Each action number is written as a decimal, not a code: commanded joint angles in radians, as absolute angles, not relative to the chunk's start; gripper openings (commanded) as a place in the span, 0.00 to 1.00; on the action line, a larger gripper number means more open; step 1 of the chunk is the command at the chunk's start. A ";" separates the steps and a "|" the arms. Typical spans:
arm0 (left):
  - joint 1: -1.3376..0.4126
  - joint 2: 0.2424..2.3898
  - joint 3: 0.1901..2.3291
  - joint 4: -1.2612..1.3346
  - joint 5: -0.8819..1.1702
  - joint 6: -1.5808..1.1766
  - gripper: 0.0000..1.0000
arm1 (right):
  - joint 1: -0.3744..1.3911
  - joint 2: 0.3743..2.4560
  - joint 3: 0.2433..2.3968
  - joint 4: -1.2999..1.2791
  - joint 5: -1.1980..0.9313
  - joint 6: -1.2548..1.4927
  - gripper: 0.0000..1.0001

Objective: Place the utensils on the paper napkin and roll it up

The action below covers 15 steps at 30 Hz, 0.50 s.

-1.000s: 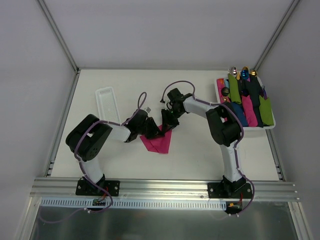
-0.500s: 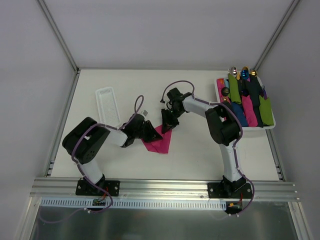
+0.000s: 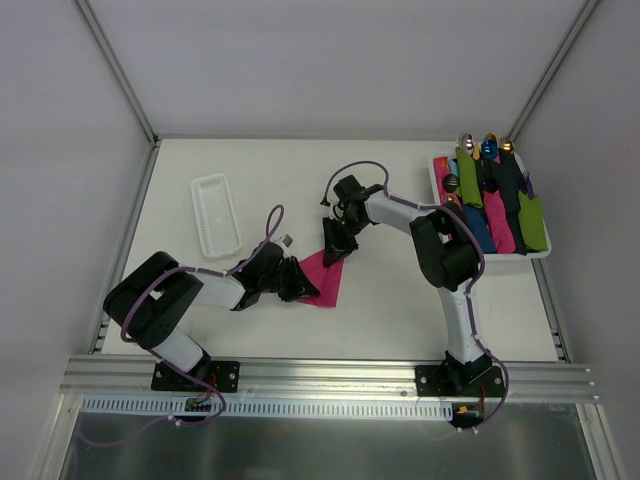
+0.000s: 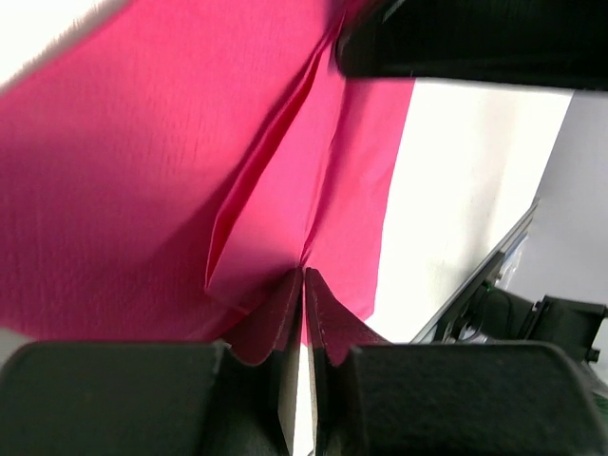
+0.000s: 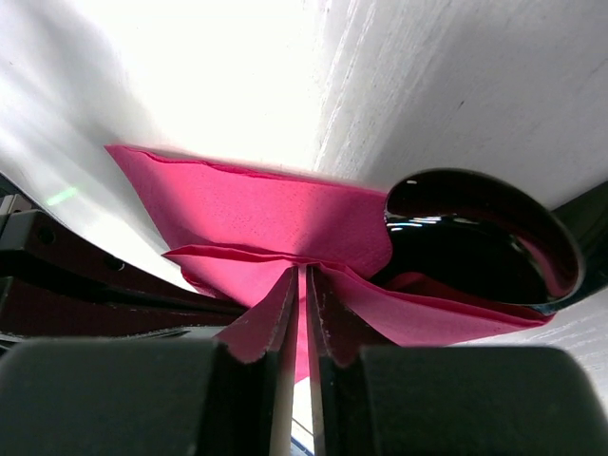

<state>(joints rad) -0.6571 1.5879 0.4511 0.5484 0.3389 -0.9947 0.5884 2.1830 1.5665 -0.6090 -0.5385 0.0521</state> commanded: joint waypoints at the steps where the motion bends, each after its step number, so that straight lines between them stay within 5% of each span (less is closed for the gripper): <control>1: -0.676 1.546 0.411 0.456 0.342 -0.948 0.06 | 0.578 2.218 1.582 -0.614 -0.451 0.046 0.11; 15: -0.680 1.464 0.403 0.408 0.314 -0.945 0.07 | 0.583 2.227 1.591 -0.615 -0.497 0.008 0.11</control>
<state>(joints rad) -0.6682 1.5097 0.4183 0.4728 0.3302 -0.9745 0.5858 2.1918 1.5757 -0.6174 -0.5587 0.0429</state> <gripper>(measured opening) 0.063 0.108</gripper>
